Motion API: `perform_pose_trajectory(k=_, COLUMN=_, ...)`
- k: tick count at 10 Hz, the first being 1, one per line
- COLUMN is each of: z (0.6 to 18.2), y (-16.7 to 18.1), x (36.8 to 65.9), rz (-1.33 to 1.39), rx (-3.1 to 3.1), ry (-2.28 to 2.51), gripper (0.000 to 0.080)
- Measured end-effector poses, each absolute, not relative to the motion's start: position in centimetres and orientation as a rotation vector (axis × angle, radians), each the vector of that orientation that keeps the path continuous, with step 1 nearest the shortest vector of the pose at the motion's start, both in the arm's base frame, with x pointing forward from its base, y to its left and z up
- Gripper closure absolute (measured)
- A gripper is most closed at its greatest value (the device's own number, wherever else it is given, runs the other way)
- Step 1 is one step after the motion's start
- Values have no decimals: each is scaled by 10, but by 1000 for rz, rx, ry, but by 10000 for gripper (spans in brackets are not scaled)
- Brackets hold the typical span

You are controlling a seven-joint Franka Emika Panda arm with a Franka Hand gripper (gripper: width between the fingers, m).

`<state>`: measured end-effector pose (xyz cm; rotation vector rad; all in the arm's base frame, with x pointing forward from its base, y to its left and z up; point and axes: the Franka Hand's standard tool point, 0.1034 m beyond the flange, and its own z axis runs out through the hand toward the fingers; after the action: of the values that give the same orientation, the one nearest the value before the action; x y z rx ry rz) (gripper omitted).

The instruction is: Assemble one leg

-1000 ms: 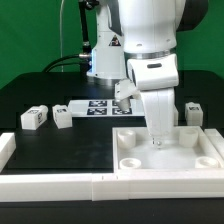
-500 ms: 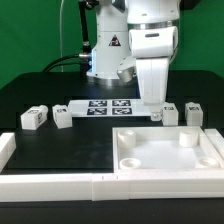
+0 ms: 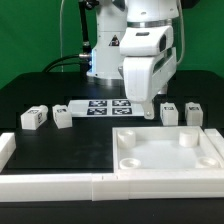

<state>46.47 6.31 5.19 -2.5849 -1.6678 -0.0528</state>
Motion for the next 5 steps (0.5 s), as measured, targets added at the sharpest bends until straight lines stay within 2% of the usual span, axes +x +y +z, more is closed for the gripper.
perform_pose_trajectory(k=2, z=51, y=64, x=462, rz=-93, rx=-2819, ry=-1215, gripper=150)
perform_pose_trajectory(k=5, z=45, y=85, x=432, rz=-75, rx=-3007, ry=-467, gripper=150)
